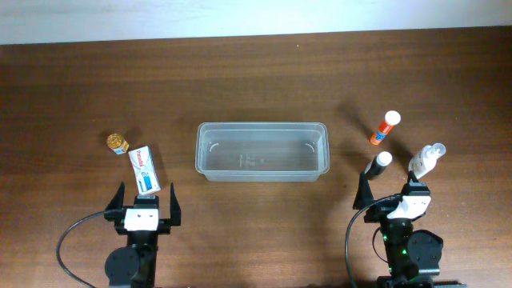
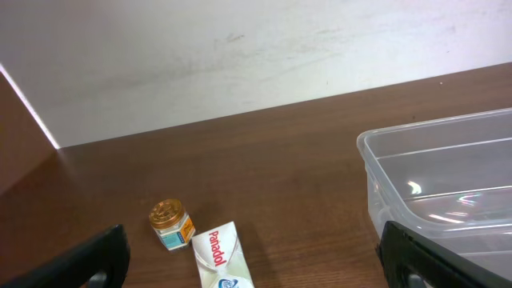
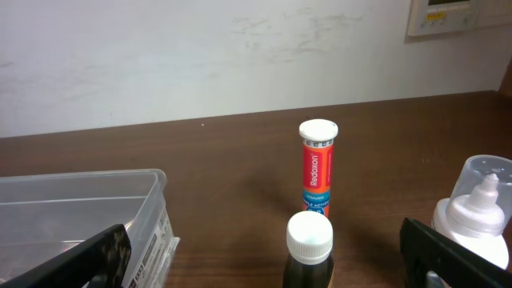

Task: Pack container

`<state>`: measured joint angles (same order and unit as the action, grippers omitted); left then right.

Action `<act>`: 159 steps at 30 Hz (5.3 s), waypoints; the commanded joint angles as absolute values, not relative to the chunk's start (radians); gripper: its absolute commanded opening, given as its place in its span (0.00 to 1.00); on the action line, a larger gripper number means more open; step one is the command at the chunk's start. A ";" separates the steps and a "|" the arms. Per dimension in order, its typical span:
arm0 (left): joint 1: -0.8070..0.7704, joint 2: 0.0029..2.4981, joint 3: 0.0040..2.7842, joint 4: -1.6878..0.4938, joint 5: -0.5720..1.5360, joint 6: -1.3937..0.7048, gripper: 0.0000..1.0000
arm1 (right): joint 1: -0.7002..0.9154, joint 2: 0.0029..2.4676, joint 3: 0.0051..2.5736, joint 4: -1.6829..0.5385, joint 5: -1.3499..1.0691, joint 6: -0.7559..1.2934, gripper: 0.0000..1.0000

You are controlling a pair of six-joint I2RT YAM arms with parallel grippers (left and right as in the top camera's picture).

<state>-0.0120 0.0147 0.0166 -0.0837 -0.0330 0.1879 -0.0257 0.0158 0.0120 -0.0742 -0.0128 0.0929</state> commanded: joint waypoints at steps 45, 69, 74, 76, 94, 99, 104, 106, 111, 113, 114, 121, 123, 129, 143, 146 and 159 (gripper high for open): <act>-0.013 0.006 0.010 -0.082 -0.029 0.204 1.00 | -0.033 0.006 0.006 -0.076 -0.022 0.085 0.98; -0.012 0.008 0.035 -0.096 -0.013 0.009 1.00 | -0.033 0.007 0.038 -0.110 -0.038 0.086 0.98; -0.012 0.049 0.160 -0.195 0.002 0.003 1.00 | -0.033 0.048 0.150 -0.200 -0.038 0.086 0.98; -0.012 0.093 0.229 -0.237 0.002 0.003 1.00 | -0.033 0.093 0.222 -0.259 -0.038 0.086 0.98; -0.012 0.858 0.968 -0.923 0.081 0.057 1.00 | -0.033 1.036 1.184 -1.143 -0.056 0.085 0.99; -0.012 1.054 1.071 -1.038 0.127 0.061 1.00 | -0.035 1.200 1.249 -1.204 -0.047 0.123 0.98; -0.012 1.149 1.079 -1.041 0.127 0.060 1.00 | -0.035 1.338 1.249 -1.193 -0.049 0.175 0.98; -0.012 1.170 1.079 -1.040 0.124 0.061 1.00 | -0.035 1.402 1.249 -1.192 -0.049 0.197 0.98; -0.012 1.184 1.079 -1.038 0.123 0.061 1.00 | -0.035 1.542 1.249 -1.158 -0.048 0.257 0.98; -0.012 1.184 1.079 -1.037 0.123 0.061 1.00 | -0.035 1.592 1.249 -1.139 -0.048 0.289 0.99; -0.012 1.184 1.079 -1.037 0.124 0.061 1.00 | -0.035 1.609 1.249 -1.131 -0.048 0.302 0.99; -0.012 1.184 1.079 -1.037 0.124 0.061 1.00 | -0.035 1.684 1.248 -1.076 -0.047 0.350 0.86; -0.012 1.184 1.079 -1.036 0.124 0.061 1.00 | -0.035 1.690 1.248 -1.075 -0.045 0.350 0.76; -0.012 1.184 1.079 -1.029 0.124 0.061 1.00 | -0.035 1.691 1.247 -1.074 -0.036 0.354 0.57; -0.012 1.184 1.079 -1.029 0.124 0.061 1.00 | -0.036 1.691 1.247 -1.058 0.065 0.410 0.57; -0.012 1.184 1.079 -1.029 0.124 0.061 1.00 | -0.047 1.691 1.247 -1.053 0.070 0.424 0.57; -0.012 1.184 1.079 -1.029 0.124 0.061 1.00 | -0.098 1.691 1.246 -1.056 0.072 0.424 0.30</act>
